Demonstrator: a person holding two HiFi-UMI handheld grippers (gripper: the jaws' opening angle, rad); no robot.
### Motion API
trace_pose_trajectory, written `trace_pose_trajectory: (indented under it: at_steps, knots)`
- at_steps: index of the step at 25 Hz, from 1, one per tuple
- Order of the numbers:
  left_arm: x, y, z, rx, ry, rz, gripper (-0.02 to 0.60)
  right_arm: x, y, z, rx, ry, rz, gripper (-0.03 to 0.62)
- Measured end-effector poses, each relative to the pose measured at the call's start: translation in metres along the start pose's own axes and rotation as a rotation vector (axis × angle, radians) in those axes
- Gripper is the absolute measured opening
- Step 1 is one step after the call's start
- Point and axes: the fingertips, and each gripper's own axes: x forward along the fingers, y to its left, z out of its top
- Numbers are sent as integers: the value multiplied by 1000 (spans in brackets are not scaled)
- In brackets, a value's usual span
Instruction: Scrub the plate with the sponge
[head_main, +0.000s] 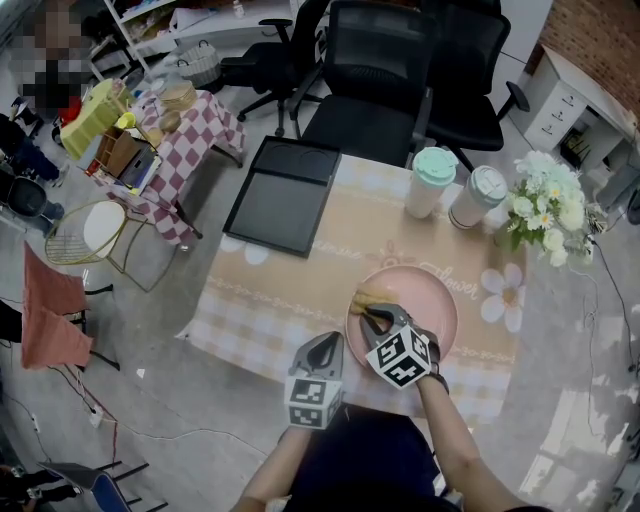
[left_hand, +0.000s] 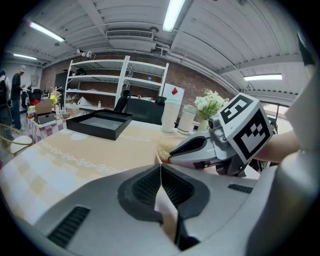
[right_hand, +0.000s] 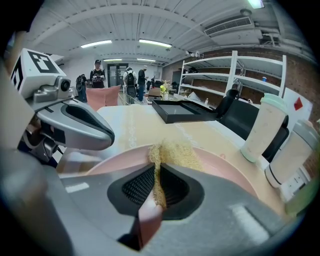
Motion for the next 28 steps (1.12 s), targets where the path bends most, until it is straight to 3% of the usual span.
trace_pose_trajectory:
  at_steps: [18,28]
  knots:
    - [-1,0,-4,-3,5,0,12,-8,20,-4,69,20,43,35]
    - [-1,-1,-5,-4,7,-2,12,-12,29,-5,133,54,110,34]
